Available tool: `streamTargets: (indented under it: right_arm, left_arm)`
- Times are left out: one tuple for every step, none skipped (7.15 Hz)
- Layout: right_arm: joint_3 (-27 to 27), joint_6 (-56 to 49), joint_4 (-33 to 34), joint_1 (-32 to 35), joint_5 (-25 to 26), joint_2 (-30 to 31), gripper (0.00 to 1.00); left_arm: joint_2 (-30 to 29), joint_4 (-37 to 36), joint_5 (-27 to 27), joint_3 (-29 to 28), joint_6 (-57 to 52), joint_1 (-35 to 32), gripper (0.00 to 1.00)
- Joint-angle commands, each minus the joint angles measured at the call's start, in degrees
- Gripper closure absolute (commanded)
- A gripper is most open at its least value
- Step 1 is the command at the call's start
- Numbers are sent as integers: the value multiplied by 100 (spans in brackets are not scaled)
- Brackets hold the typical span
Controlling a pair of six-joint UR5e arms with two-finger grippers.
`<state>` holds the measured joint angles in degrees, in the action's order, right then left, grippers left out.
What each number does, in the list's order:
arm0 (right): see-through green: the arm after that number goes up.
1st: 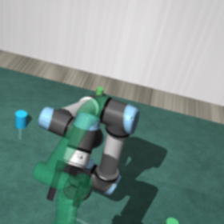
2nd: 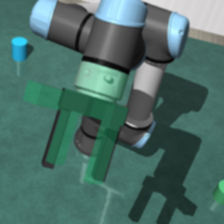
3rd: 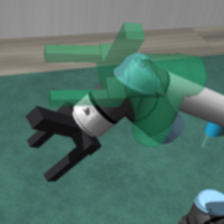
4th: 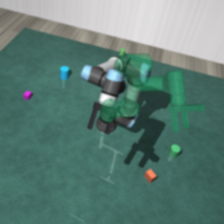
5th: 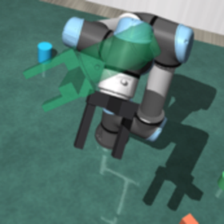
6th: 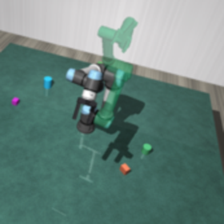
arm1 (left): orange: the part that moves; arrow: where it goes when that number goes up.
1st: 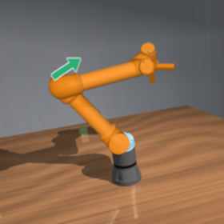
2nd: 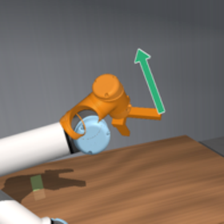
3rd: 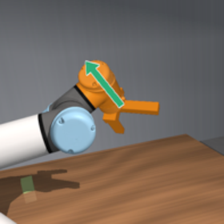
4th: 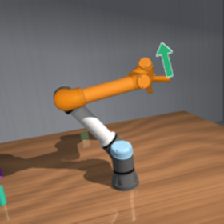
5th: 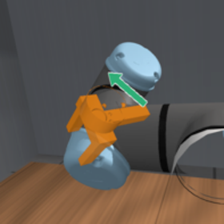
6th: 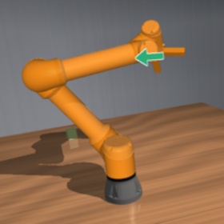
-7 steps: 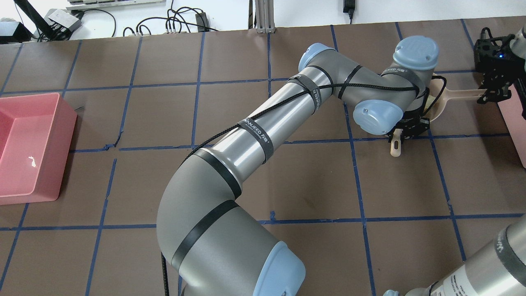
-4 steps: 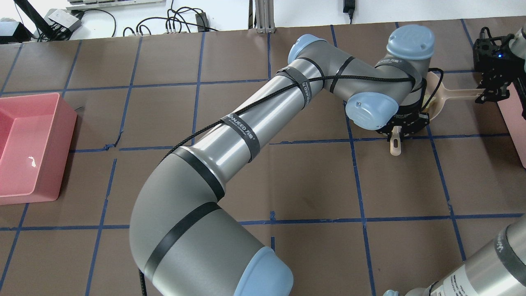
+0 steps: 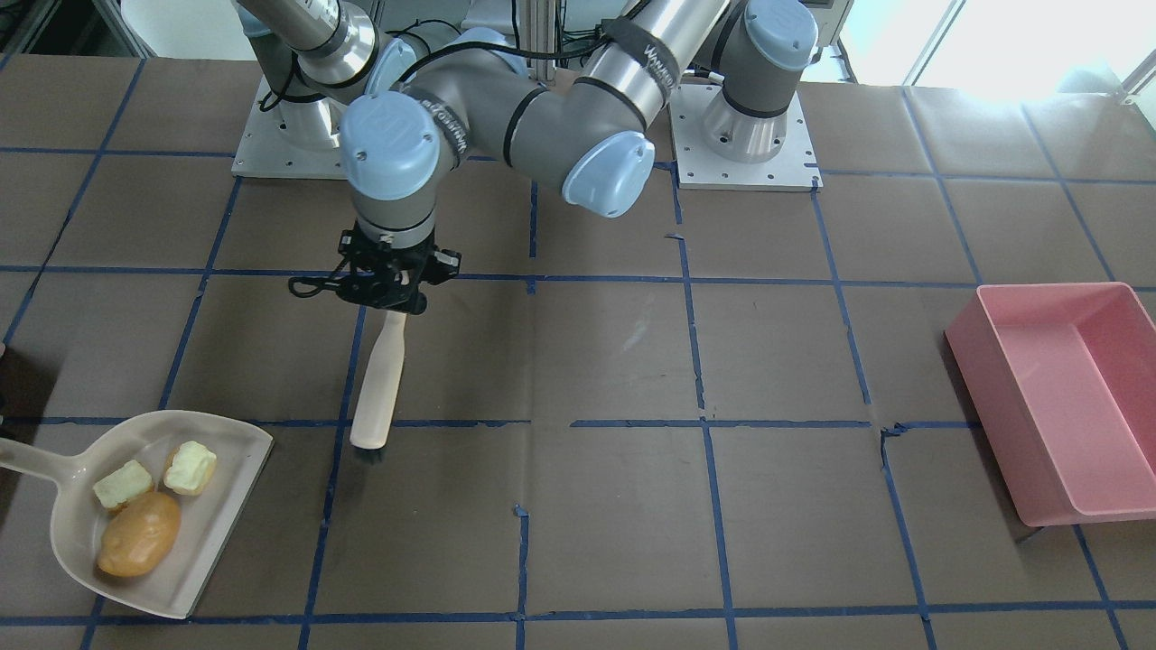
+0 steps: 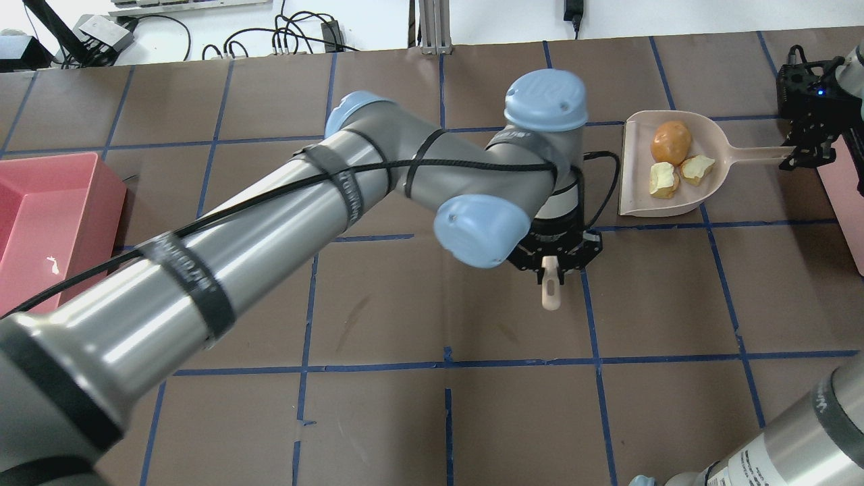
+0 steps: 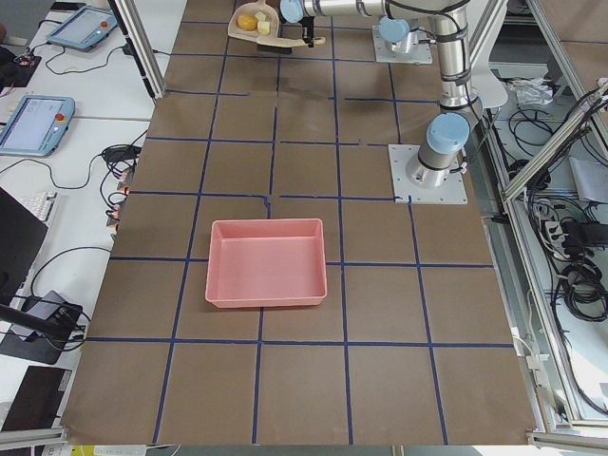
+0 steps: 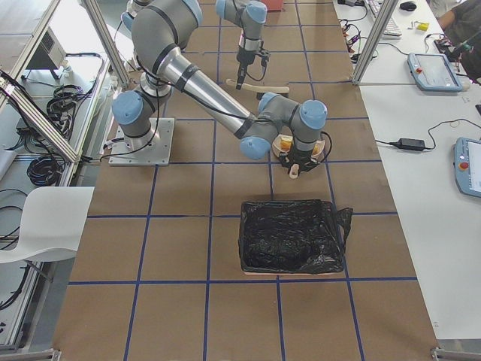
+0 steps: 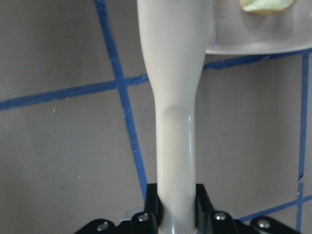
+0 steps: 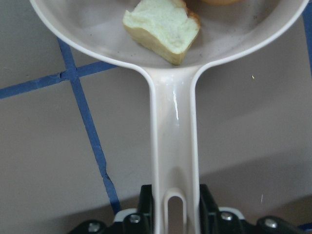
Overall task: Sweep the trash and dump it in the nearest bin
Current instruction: 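Lift the dustpan toward the pink bin with the right gripper while the left draws back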
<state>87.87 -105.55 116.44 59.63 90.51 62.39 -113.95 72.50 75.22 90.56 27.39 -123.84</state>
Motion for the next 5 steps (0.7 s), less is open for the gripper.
streamTargets:
  right_arm:
    - [2,165,-33,-117,-287,45,100]
    - [2,227,-120,-283,-697,71,100]
    - [-41,315,-217,-450,-858,106,100]
    - [-68,481,-305,-591,-868,316,100]
    - [-68,1101,-506,-810,-964,561,100]
  left_arm:
    - [838,-139,271,1549,21,123,100]
    - [839,-157,491,1569,213,141,100]
    - [900,-131,511,1691,406,141,100]
    - [1031,-148,520,1780,478,132,100]
    - [1059,-139,511,1867,548,236,100]
